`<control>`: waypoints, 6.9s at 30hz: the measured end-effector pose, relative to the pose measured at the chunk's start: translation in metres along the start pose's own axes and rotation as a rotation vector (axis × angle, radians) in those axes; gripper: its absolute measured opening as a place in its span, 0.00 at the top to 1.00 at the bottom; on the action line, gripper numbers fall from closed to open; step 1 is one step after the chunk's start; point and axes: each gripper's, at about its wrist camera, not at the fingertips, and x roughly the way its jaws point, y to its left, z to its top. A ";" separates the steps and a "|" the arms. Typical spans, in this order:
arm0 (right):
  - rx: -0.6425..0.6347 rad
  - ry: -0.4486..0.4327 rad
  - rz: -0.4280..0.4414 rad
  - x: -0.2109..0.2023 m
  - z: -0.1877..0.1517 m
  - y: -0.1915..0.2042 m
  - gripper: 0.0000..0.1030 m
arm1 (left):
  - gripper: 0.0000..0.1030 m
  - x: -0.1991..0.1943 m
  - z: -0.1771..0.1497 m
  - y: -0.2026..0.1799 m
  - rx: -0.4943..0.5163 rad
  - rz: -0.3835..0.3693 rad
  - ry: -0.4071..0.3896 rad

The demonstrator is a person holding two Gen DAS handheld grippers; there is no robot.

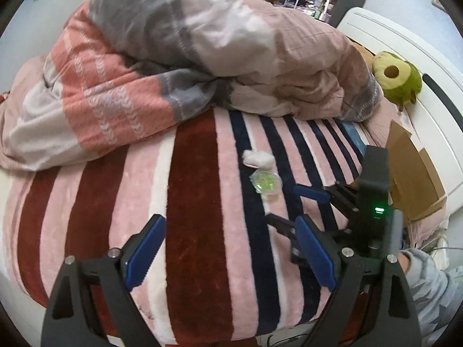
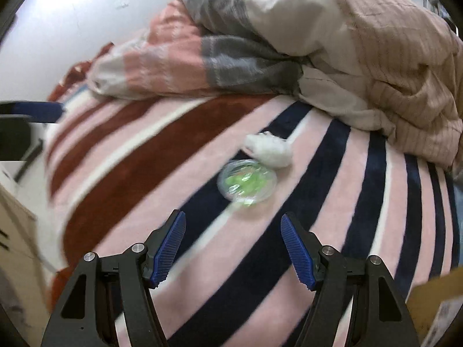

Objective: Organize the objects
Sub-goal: 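Move the right tool back and grasp the green jelly cup, then carry the green jelly cup into the box and open the right gripper, then move the right tool back and grasp the small white bunny plush, then carry the white bunny plush into the box and release it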

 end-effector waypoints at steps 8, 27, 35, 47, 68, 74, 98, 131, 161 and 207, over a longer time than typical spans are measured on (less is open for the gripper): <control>0.003 -0.017 -0.024 0.030 0.013 -0.010 0.62 | 0.14 0.014 0.002 0.013 -0.017 0.003 0.022; -0.144 -0.222 0.156 -0.115 -0.002 0.030 0.72 | 0.14 -0.026 -0.002 -0.071 0.128 -0.159 -0.024; -0.155 -0.306 0.159 -0.177 -0.011 0.017 0.72 | 0.47 -0.047 0.008 -0.132 0.225 -0.261 -0.079; -0.072 -0.345 0.030 -0.233 -0.035 -0.055 0.72 | 0.55 -0.035 0.035 -0.236 0.374 -0.301 -0.072; 0.102 -0.222 -0.104 -0.245 -0.083 -0.172 0.72 | 0.55 0.046 0.051 -0.356 0.521 -0.388 0.092; 0.112 -0.202 -0.111 -0.245 -0.087 -0.177 0.70 | 0.41 0.051 0.051 -0.363 0.520 -0.367 0.106; 0.071 -0.252 -0.120 -0.271 -0.074 -0.130 0.35 | 0.15 -0.029 0.048 -0.245 0.372 -0.219 -0.051; 0.013 0.026 -0.036 0.042 0.022 -0.031 0.47 | 0.15 0.004 0.000 0.002 0.071 0.022 0.009; -0.186 -0.176 0.265 -0.137 0.001 0.034 0.74 | 0.20 -0.038 0.006 -0.083 0.156 -0.243 -0.056; 0.113 -0.153 -0.056 -0.249 -0.085 -0.177 0.31 | 0.20 0.046 0.058 -0.345 0.490 -0.308 0.076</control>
